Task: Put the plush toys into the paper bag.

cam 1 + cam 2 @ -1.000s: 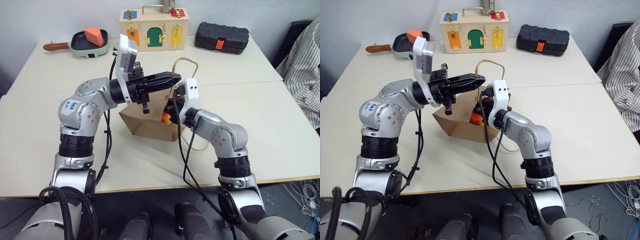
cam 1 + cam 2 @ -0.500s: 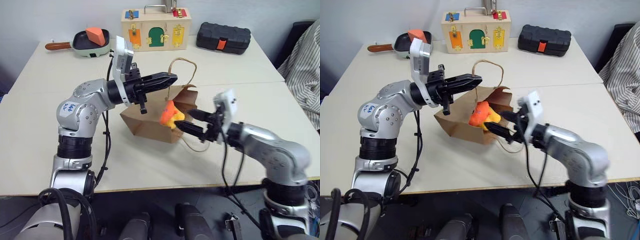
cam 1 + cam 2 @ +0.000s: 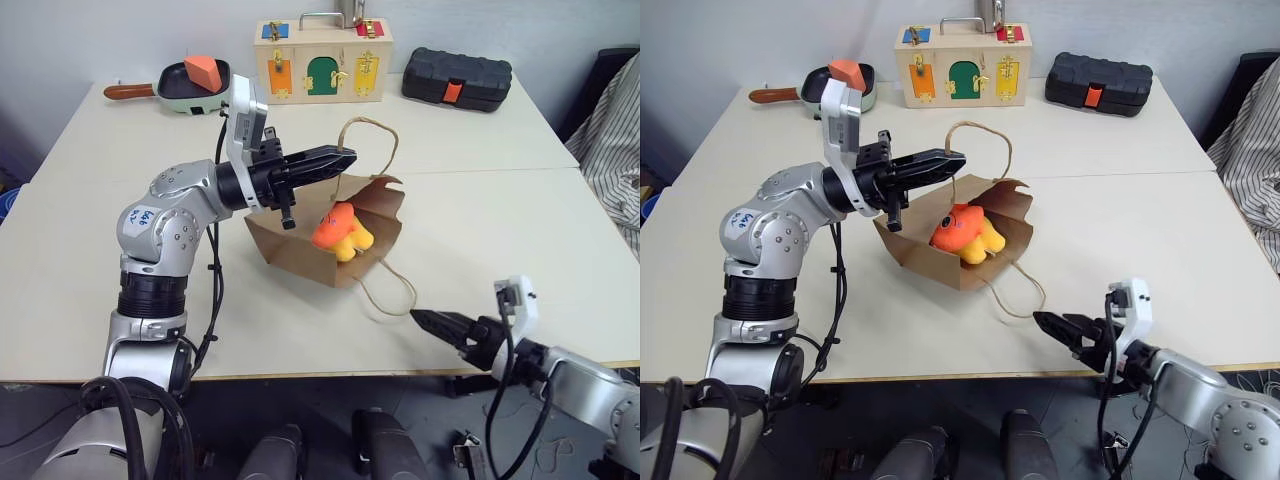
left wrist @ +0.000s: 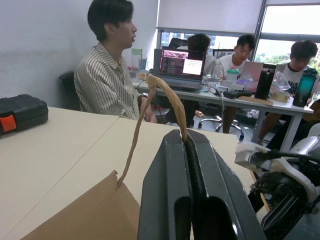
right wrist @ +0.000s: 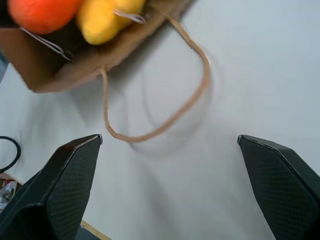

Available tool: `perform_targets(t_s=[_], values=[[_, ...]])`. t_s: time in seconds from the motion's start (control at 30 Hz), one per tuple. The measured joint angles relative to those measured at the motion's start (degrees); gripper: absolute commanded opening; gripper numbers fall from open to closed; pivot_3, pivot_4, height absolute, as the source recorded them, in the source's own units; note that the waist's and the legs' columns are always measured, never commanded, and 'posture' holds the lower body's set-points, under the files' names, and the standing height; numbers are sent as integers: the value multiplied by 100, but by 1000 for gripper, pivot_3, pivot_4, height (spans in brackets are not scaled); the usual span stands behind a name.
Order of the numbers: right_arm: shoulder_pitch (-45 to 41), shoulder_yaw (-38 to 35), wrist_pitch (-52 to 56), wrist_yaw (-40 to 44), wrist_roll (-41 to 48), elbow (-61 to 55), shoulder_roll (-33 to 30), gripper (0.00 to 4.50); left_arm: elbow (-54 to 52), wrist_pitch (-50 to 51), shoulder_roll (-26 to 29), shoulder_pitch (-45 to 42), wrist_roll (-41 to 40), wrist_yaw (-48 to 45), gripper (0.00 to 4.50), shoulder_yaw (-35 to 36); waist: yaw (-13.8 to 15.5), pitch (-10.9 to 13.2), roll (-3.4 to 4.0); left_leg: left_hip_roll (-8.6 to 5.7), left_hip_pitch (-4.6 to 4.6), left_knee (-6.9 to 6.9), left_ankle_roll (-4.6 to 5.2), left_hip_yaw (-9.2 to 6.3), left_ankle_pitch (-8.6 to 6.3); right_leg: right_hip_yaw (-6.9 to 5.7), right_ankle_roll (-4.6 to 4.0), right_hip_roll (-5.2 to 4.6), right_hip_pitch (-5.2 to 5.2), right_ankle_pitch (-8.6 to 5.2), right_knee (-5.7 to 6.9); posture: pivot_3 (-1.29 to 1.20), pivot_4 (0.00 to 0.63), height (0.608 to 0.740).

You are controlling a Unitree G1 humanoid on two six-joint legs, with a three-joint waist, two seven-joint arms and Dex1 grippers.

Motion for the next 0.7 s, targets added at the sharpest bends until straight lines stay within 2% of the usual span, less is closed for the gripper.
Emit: perform_targets(t_s=[0.13,0.23,0.47,0.6,0.7], values=[[-144,348,-548,-641,732,452,398,4455,13,-4,4,-5,5,-20,0,-1,-19,-2,-3,1,5,-1,0,1,0,1,0,2,2,0,0,0,150,740],[-493,740,-905,-1019,976,854,597,3875,22,-18,-4,-36,11,-34,0,-23,-25,-2,-3,1,6,-1,0,1,0,0,0,2,1,0,1,0,150,740],[-743,1127,-1303,-1212,1137,1040,258,1427,115,-63,8,-66,31,-35,0,-23,5,-2,-3,0,-2,2,1,-5,1,-8,0,0,3,0,-4,0,150,740],[-1035,894,-1454,-801,1517,636,-651,21,213,-143,22,-67,49,-26,0,-8,2,-1,-1,0,-6,2,1,-7,0,-10,0,1,0,0,-9,0,150,740],[-1524,537,-1670,-350,1975,488,-1369,21,275,-278,12,-106,65,9,0,6,-4,0,-2,4,-5,0,1,-6,0,-11,0,2,1,0,-11,0,150,740]])
